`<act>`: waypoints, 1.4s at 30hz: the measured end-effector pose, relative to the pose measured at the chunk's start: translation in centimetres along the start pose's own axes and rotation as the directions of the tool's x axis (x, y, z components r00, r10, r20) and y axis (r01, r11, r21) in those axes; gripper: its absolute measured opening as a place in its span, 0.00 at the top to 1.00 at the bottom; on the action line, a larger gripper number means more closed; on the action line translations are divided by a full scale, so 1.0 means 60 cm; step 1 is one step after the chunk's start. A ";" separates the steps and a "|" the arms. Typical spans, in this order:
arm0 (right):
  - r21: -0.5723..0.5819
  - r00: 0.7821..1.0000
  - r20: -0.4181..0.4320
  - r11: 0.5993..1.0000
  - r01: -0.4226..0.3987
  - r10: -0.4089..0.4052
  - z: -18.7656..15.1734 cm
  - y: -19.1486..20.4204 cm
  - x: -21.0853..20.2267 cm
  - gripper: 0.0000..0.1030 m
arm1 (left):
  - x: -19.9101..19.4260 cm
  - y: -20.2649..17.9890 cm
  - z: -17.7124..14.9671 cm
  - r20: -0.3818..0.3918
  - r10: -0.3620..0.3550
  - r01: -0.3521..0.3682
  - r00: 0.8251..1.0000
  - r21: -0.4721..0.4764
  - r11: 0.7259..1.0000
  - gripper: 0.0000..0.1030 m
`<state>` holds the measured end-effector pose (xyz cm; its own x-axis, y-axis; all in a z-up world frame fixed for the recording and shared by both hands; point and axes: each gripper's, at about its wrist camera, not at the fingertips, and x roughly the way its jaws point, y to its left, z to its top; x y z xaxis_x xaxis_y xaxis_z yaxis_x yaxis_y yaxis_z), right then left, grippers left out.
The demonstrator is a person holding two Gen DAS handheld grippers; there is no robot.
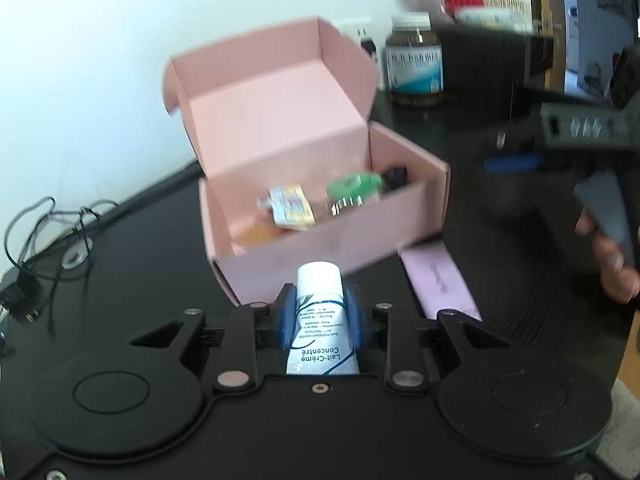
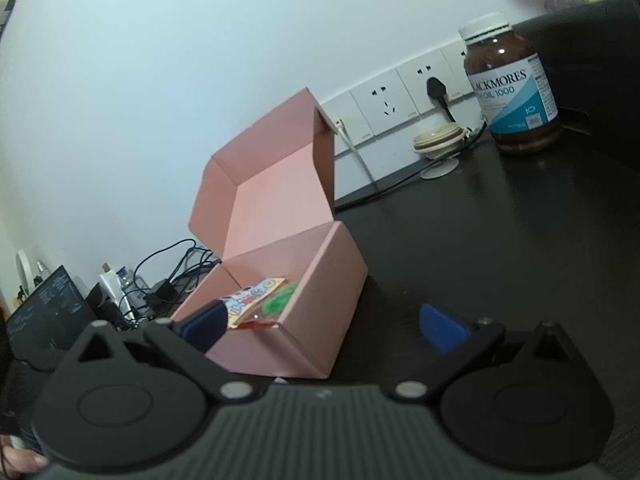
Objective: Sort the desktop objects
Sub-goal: 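Lift the white tube and carry it toward the pink box, then lower the white tube into the pink box and open the left gripper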
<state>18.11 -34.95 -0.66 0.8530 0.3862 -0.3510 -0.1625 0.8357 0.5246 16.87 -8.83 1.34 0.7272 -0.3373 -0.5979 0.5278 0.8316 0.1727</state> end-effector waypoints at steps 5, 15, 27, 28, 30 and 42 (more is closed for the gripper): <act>0.014 1.000 -0.006 1.000 -0.004 0.004 0.001 -0.003 0.002 0.01 | -0.016 0.017 0.036 0.078 0.037 -0.036 0.996 -0.012 0.999 0.74; 0.039 1.000 -0.013 0.999 -0.013 0.014 0.002 -0.010 0.003 0.01 | 0.082 0.034 0.110 0.089 0.103 -0.097 0.991 -0.059 0.993 0.74; 0.046 0.999 -0.025 0.999 -0.023 0.024 0.003 -0.012 0.008 0.01 | 0.167 0.034 0.108 0.003 0.123 -0.123 0.992 -0.044 0.991 0.74; 0.047 0.999 -0.026 0.999 -0.024 0.025 0.004 -0.013 0.008 0.01 | 0.171 0.034 0.108 -0.006 0.123 -0.123 0.992 -0.043 0.992 0.74; 0.048 0.999 -0.028 0.999 -0.025 0.026 0.004 -0.013 0.009 0.01 | 0.176 0.034 0.103 -0.023 0.124 -0.124 0.992 -0.036 0.992 0.74; 0.055 0.999 -0.033 0.998 -0.027 0.029 0.004 -0.015 0.010 0.01 | 0.180 0.049 0.098 -0.049 0.121 -0.123 0.991 -0.061 0.990 0.74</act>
<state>18.90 -35.57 -1.15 0.8312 0.4230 -0.3607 -0.1583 0.8021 0.5758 28.88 -12.61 0.00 0.7631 -0.2125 -0.6104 0.4061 0.8923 0.1970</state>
